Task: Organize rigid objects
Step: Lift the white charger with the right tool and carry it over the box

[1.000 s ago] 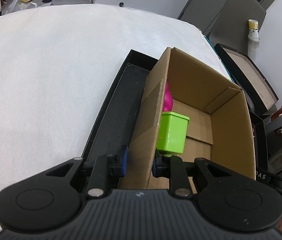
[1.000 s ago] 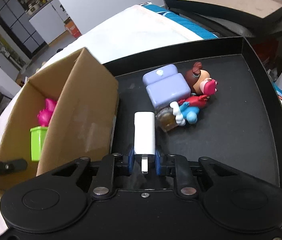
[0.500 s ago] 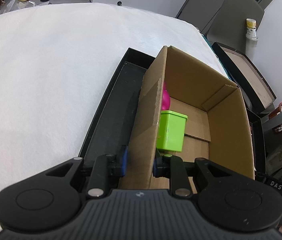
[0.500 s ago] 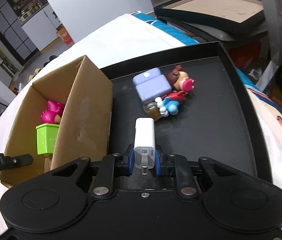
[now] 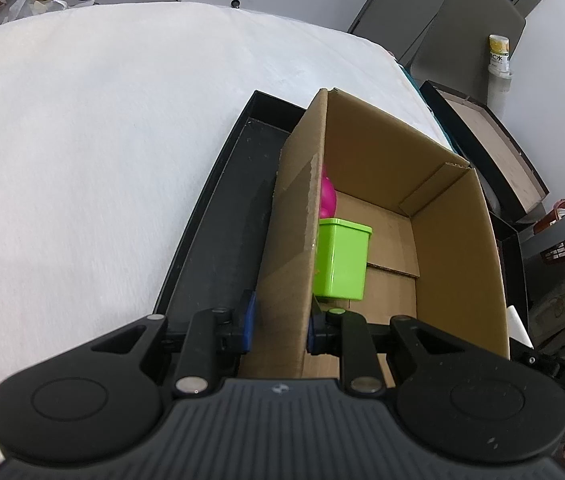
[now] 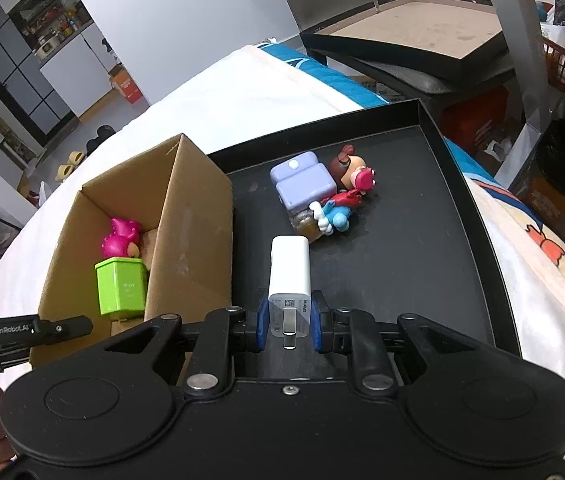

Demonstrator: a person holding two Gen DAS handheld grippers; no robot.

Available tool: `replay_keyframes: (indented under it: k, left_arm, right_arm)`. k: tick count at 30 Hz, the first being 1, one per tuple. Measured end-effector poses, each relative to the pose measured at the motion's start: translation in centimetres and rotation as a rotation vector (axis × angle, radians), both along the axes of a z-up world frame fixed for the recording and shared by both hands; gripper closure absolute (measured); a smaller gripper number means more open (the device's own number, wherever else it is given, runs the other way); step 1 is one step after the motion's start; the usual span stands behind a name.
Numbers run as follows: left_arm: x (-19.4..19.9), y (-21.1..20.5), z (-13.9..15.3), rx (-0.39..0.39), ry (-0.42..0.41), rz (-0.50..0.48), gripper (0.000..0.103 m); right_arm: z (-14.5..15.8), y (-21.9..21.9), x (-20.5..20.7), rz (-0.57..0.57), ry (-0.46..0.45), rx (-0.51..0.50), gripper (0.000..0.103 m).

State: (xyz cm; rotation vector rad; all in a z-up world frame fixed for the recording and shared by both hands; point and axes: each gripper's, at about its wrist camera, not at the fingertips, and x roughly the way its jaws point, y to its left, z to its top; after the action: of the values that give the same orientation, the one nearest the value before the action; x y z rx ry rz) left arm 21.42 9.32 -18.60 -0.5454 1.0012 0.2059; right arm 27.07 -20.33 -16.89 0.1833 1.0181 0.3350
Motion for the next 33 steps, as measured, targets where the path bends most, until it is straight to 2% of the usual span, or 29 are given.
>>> replay_keyframes:
  k: [17, 33]
  left_arm:
    - [0.2, -0.2, -0.1, -0.002, -0.001, -0.031, 0.08]
    - [-0.3, 0.0, -0.2, -0.028, -0.021, -0.057, 0.08]
  right_arm:
    - [2.3, 0.5, -1.0, 0.003, -0.004, -0.004, 0.082]
    - [5.6, 3.1, -1.6, 0.037, -0.072, -0.034, 0.082]
